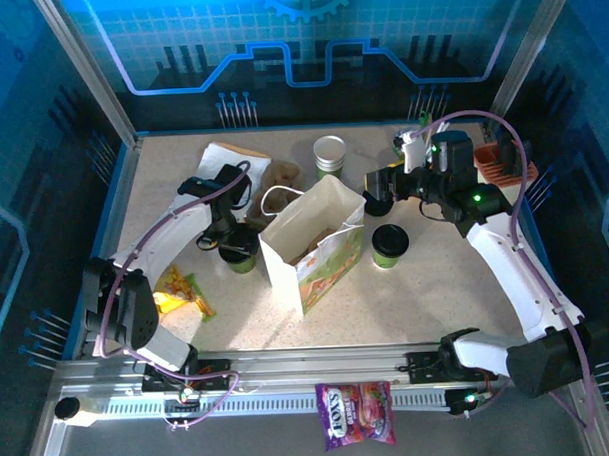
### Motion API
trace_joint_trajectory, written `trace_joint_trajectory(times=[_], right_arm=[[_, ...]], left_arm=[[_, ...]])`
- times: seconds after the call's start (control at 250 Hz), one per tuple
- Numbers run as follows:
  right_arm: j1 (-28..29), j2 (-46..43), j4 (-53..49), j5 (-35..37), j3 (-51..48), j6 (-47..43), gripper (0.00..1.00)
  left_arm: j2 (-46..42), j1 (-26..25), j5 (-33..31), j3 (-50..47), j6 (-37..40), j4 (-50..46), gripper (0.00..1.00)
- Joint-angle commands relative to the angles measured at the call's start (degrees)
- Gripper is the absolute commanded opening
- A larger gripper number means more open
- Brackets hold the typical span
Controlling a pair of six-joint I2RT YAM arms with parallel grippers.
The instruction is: Pack the takeout coffee
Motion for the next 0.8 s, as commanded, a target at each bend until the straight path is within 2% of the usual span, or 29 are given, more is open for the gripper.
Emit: trace_joint_trajectory(times=[0.0, 0.332, 0.795], right_arm=[[-0.87, 0.24, 1.05, -0.95, -0.28, 0.35, 0.68], [-0.85, 0.41, 0.96, -0.86, -0.31, 0.38, 0.69], [-0.83, 0.77, 0.85, -0.95, -0.29, 0.30, 0.69]], left_arm=[[1.23, 0.58, 0.65, 1.35, 1.25, -1.35, 0.75], [1.09, 0.59, 0.98, 1.70, 1.44, -1.72, 0.70], [0.55, 0.68, 1.28, 0.91, 1.56, -1.00, 0.69]])
